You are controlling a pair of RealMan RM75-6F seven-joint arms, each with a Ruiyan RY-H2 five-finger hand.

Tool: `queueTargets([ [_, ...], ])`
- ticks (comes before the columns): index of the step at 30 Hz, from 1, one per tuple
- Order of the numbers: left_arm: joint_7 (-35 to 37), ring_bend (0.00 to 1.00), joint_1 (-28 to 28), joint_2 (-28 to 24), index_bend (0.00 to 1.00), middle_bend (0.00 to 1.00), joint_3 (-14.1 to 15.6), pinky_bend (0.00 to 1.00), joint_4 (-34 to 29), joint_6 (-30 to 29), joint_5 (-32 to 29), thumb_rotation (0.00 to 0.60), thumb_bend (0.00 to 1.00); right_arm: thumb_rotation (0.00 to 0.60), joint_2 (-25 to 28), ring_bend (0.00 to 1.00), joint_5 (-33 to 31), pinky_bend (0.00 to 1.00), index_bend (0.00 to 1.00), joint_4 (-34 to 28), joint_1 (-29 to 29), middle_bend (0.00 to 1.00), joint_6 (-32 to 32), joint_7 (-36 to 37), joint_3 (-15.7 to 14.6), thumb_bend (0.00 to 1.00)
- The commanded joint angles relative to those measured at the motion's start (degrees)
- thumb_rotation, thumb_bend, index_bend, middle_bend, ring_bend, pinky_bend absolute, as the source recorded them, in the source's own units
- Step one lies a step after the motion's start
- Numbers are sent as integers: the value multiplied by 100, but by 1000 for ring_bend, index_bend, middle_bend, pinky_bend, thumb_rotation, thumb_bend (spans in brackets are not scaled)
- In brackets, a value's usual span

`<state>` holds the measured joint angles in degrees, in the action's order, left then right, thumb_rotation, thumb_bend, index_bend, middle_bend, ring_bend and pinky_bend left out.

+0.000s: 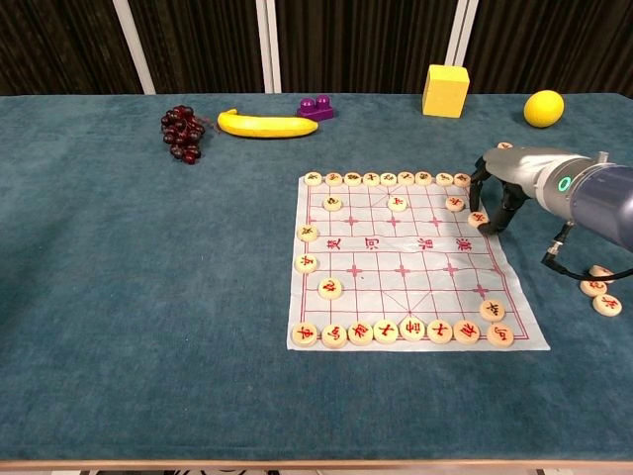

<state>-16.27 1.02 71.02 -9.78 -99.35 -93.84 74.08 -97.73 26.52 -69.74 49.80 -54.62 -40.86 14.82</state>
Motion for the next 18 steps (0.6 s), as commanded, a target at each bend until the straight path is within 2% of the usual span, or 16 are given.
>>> queueTargets([
  [1,-4,0,0,2,54,0,-1,69,0,-3,0,600,40,600,-22,3,-17,46,455,46,7,0,18,4,5,409],
  [18,-13,0,6,9,54,0,-7,68,10,-4,-12,600,39,600,-91,12,-66,46,494,186,42,0,56,-4,51,409],
])
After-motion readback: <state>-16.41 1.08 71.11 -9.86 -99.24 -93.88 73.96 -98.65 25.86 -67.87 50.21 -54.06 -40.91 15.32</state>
